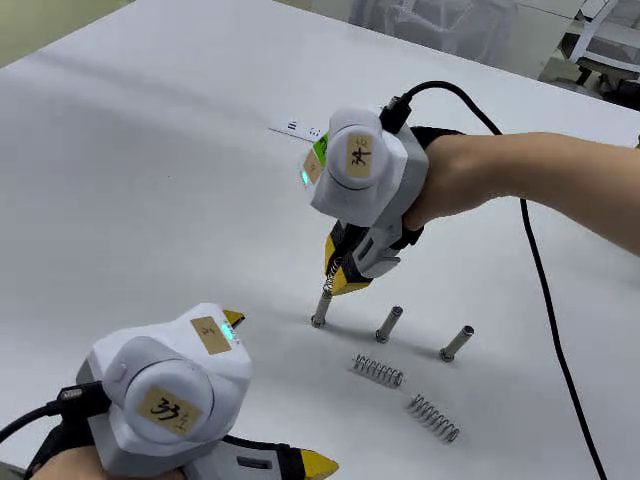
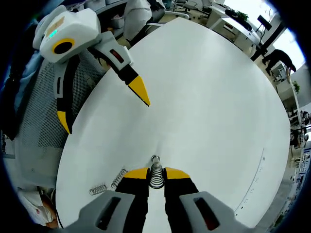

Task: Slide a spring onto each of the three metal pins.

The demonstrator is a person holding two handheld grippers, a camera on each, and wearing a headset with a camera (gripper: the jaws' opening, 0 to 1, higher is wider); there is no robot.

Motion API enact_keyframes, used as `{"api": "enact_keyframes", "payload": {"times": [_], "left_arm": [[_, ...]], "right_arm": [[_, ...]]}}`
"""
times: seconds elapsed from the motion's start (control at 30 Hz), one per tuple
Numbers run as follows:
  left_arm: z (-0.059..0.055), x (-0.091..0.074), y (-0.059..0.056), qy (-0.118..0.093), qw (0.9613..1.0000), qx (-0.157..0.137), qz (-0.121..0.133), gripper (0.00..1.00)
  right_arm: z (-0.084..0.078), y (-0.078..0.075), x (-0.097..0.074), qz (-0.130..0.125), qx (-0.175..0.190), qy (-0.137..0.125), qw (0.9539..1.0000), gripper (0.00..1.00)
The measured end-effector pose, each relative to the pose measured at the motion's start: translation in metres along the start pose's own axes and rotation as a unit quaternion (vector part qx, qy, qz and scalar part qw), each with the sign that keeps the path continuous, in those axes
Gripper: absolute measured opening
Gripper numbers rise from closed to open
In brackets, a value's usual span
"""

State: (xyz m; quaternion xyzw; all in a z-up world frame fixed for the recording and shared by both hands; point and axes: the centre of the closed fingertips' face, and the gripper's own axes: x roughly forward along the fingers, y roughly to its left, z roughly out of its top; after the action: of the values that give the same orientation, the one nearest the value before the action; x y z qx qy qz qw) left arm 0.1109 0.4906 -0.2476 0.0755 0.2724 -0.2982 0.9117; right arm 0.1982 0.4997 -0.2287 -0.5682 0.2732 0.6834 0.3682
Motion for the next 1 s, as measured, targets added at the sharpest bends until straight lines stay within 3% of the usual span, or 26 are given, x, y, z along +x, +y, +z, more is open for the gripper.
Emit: {"api": "enact_keyframes", "payload": {"times": [1.0], "left_arm": [[-0.0072, 0.002, -0.0028, 0.015, 0.9998, 0.0, -0.015, 1.0]], "right_arm": [[-0.0046, -0.0039, 0.0087, 0.004, -0.004, 0.009, 0.9999, 0.13]]}}
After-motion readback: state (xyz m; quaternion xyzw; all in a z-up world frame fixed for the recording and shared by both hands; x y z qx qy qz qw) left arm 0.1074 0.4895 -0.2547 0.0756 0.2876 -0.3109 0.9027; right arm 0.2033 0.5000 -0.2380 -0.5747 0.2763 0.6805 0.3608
